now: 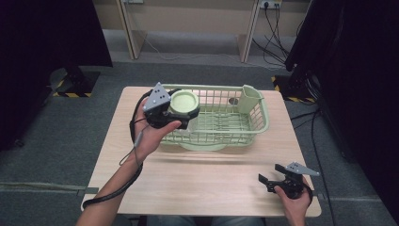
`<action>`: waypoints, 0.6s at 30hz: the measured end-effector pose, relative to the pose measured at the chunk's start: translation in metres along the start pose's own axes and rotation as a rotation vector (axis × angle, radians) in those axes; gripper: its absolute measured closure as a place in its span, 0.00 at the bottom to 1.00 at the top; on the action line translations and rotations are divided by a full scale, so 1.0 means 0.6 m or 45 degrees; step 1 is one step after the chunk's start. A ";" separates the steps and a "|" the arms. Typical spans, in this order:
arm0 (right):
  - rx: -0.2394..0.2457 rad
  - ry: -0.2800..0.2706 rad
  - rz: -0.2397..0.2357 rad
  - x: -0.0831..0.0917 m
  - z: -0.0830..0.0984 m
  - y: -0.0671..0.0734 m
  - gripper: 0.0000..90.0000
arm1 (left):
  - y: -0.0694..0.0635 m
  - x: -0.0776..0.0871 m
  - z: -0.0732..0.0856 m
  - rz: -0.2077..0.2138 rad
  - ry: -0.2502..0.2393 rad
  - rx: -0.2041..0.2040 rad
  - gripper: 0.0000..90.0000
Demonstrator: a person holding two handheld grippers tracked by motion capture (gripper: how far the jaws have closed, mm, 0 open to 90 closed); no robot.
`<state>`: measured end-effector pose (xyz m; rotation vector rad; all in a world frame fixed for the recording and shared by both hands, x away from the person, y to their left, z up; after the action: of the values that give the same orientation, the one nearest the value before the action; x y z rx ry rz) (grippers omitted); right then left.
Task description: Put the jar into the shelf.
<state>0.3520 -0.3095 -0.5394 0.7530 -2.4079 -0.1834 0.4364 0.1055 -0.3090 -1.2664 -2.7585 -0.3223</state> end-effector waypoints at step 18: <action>-0.008 0.004 -0.007 0.000 0.000 0.000 0.04 | 0.038 -0.087 0.004 -0.046 0.055 0.066 0.12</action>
<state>0.3518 -0.3095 -0.5393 0.7561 -2.4017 -0.1919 0.4879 0.0821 -0.3167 -1.1846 -2.7378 -0.2753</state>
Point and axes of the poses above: each handheld gripper's, and its own axes: x roughly backward along the jaws, z roughly out of its underside, y roughly to its left, the point moved 2 cm from there along -x, roughly forward along the jaws, and after that the axes turned 5 degrees about -x, right-handed, at the moved point
